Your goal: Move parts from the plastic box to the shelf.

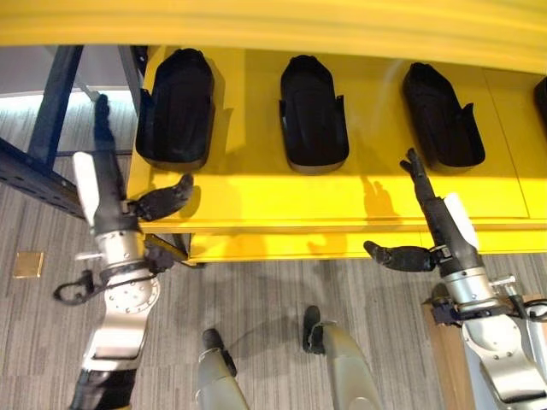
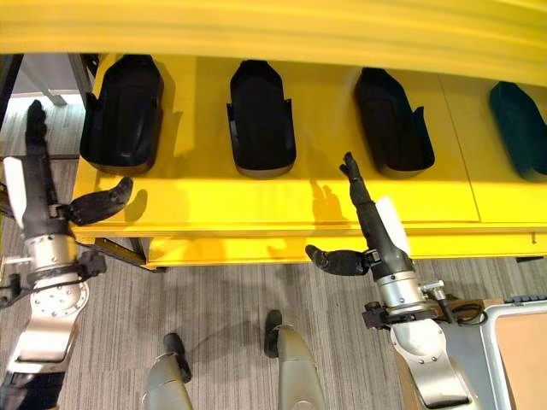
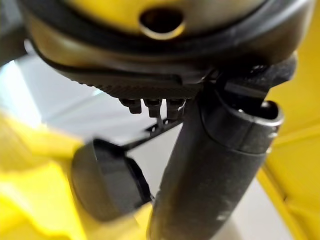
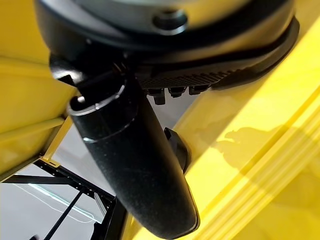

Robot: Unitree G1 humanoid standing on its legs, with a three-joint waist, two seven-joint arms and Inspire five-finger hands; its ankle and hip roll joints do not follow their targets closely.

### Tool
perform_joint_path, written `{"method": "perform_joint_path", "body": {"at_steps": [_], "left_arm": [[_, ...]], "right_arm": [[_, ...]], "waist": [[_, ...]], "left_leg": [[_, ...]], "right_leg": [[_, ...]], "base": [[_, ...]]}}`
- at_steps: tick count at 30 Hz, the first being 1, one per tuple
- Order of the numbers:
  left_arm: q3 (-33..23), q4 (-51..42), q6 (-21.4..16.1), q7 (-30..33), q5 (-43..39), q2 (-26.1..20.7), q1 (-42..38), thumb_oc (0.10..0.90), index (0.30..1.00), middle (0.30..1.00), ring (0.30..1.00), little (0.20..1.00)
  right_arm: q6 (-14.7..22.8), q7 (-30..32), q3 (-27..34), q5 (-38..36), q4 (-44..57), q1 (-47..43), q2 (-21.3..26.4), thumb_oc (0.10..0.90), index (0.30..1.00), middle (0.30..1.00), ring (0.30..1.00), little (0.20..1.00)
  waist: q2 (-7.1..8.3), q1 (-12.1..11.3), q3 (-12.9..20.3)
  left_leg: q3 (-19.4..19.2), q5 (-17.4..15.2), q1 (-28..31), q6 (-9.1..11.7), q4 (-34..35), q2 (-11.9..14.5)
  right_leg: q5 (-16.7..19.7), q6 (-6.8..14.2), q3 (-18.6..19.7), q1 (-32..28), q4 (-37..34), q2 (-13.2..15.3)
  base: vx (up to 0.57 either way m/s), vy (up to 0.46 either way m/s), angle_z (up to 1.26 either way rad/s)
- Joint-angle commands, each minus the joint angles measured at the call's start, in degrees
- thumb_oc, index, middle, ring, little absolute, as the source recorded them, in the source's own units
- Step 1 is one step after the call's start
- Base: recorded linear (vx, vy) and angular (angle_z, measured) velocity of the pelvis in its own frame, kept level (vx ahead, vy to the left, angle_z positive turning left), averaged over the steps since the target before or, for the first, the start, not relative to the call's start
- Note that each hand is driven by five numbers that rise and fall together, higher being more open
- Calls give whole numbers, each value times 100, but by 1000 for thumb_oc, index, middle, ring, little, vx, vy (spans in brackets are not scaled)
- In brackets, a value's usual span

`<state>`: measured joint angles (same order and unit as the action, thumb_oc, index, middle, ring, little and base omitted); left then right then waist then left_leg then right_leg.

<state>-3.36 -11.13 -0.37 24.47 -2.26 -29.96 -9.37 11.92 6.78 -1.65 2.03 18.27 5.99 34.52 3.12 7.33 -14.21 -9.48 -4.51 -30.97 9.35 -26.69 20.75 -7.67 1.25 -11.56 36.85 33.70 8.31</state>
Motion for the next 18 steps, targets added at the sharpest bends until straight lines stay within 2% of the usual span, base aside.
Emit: {"method": "perform_joint_path", "body": {"at_steps": [1,4,5,6,10,14,15,17,18], "left_arm": [[23,-172,-758,178,-568,-118,-433,900,1000,1000,1000,1000],[169,112,-844,122,-1086,-61,-675,900,1000,1000,1000,1000],[176,140,-864,117,-1104,-69,-705,900,1000,1000,1000,1000],[189,203,-864,144,-1143,-77,-765,900,1000,1000,1000,1000],[244,443,-961,198,-1496,-18,-933,900,1000,1000,1000,1000],[120,772,-995,427,-1733,69,-1095,900,1000,1000,1000,1000],[119,768,-997,427,-1732,69,-1098,900,1000,1000,1000,1000],[-65,909,-1027,664,-1779,119,-1192,900,1000,1000,1000,1000],[-63,913,-1025,664,-1780,120,-1189,900,1000,1000,1000,1000]], "right_arm": [[428,308,169,-146,625,-361,196,900,1000,1000,1000,1000],[403,320,121,-156,580,-386,213,900,1000,1000,1000,1000],[404,324,130,-156,581,-393,213,900,1000,1000,1000,1000],[400,315,104,-165,578,-392,217,900,1000,1000,1000,1000],[391,314,54,-158,545,-412,220,900,1000,1000,1000,1000],[396,345,15,-107,506,-384,257,900,1000,1000,1000,1000],[397,347,18,-107,510,-387,257,900,1000,1000,1000,1000],[406,383,13,-43,511,-360,292,900,1000,1000,1000,1000],[405,381,9,-43,507,-358,291,900,1000,1000,1000,1000]], "waist": [[-29,127,460],[-42,167,466],[-23,163,435],[-42,167,463],[-44,189,467],[-42,213,509],[-23,213,486],[-8,213,508],[-26,213,531]], "left_leg": [[175,183,-4,-25,106,217],[173,186,8,-28,109,220],[133,321,-50,-88,121,210],[169,189,15,-27,109,223],[155,200,15,-23,109,228],[142,214,-4,-19,117,237],[102,350,-65,-82,128,227],[99,353,-81,-79,135,225],[139,219,-22,-16,125,235]], "right_leg": [[350,430,323,-417,-594,207],[348,432,339,-418,-592,201],[478,379,308,-377,-638,220],[349,433,340,-422,-593,202],[346,432,348,-420,-588,183],[344,432,334,-392,-588,182],[475,379,303,-349,-635,199],[473,389,297,-336,-645,198],[343,443,328,-378,-599,180]], "base": [[10,5,-4],[18,9,-6],[18,5,-4],[13,1,-3],[29,0,-1],[-4,-2,-1],[-67,-3,-2],[25,1,-1],[0,0,0]]}}
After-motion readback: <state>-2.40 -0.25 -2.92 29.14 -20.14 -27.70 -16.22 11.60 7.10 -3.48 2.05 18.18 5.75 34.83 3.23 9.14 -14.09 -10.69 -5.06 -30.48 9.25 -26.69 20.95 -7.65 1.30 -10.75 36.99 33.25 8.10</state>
